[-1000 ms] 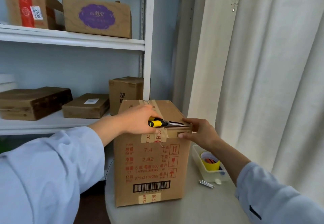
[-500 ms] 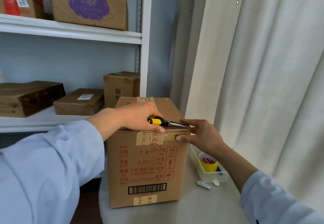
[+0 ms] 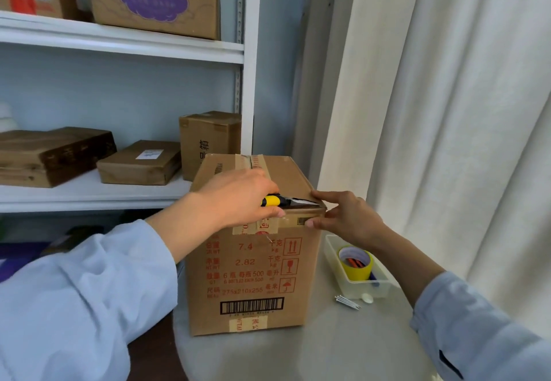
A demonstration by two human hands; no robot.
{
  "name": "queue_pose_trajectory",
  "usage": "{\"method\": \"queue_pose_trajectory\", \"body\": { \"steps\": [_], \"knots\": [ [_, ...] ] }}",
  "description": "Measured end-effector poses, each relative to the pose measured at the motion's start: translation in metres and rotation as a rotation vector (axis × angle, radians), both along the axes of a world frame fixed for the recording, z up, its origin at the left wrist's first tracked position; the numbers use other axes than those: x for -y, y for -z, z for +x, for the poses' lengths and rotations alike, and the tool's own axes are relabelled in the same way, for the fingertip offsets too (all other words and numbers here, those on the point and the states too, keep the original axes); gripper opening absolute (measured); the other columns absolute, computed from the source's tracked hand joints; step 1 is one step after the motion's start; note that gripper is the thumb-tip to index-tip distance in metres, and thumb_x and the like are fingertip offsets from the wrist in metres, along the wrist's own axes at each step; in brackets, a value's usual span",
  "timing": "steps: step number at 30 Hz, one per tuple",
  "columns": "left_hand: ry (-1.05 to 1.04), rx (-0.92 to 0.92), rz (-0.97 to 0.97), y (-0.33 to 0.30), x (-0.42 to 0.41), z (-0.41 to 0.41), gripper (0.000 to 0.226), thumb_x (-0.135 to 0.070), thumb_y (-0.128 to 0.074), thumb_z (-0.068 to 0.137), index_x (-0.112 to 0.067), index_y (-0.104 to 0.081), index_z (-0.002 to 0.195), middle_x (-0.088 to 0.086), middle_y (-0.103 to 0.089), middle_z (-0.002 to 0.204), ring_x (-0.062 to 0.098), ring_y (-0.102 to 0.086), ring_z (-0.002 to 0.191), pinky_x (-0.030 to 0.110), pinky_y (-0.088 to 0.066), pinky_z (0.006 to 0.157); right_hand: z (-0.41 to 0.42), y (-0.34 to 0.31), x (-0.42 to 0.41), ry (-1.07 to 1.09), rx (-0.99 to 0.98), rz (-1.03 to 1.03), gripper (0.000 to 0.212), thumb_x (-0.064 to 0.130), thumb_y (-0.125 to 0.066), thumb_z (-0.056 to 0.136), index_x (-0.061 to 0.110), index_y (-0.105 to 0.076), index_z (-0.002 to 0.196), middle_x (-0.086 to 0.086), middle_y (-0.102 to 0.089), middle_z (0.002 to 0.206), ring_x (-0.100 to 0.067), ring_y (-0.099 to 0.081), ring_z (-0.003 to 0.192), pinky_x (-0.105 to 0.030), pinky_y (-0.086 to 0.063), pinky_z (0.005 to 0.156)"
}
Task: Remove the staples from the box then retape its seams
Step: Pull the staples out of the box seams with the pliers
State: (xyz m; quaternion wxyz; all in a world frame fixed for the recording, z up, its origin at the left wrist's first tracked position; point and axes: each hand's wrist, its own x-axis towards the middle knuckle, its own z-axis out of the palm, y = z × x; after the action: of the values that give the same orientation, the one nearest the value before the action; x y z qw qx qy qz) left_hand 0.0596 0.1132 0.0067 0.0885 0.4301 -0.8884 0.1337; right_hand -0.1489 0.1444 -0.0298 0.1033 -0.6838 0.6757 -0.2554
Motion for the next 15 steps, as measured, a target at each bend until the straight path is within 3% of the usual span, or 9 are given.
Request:
{"method": "queue_pose_trajectory", "body": {
  "steps": [6, 10, 15],
  "knots": [
    [-0.185, -0.084, -0.178, 0.024, -0.04, -0.02, 0.042, -0.053, -0.045, 0.093, -0.021, -0.058, 0.117, 0.005, -0.053, 0.112, 0.024, -0.057, 0.099, 0.034, -0.047, 0.072, 0.001, 0.001, 0.001, 0.021, 0.008, -0.019, 0.069, 0.046, -0.073, 0.078, 0.032, -0.046, 0.14, -0.002, -0.069, 0.114, -0.02, -0.061, 0.11, -0.037, -0.048, 0.091],
    [-0.234, -0.137, -0.202, 0.032, -0.048, -0.024, 0.043, -0.054, -0.044, 0.093, -0.021, -0.057, 0.118, 0.005, -0.054, 0.113, 0.024, -0.058, 0.099, 0.032, -0.043, 0.066, 0.005, 0.001, -0.002, 0.033, -0.066, -0.07, 0.065, 0.043, -0.073, 0.079, 0.029, -0.05, 0.138, -0.003, -0.068, 0.114, -0.021, -0.061, 0.107, -0.035, -0.049, 0.09],
    [-0.205, -0.171, -0.188, 0.035, -0.046, -0.014, 0.048, -0.058, -0.042, 0.091, -0.025, -0.055, 0.125, 0.004, -0.052, 0.122, 0.023, -0.057, 0.104, 0.034, -0.049, 0.072, 0.012, 0.004, -0.006, 0.056, -0.155, -0.133, 0.055, 0.043, -0.07, 0.082, 0.026, -0.055, 0.133, -0.001, -0.068, 0.111, -0.02, -0.063, 0.098, -0.033, -0.051, 0.079]
  ]
}}
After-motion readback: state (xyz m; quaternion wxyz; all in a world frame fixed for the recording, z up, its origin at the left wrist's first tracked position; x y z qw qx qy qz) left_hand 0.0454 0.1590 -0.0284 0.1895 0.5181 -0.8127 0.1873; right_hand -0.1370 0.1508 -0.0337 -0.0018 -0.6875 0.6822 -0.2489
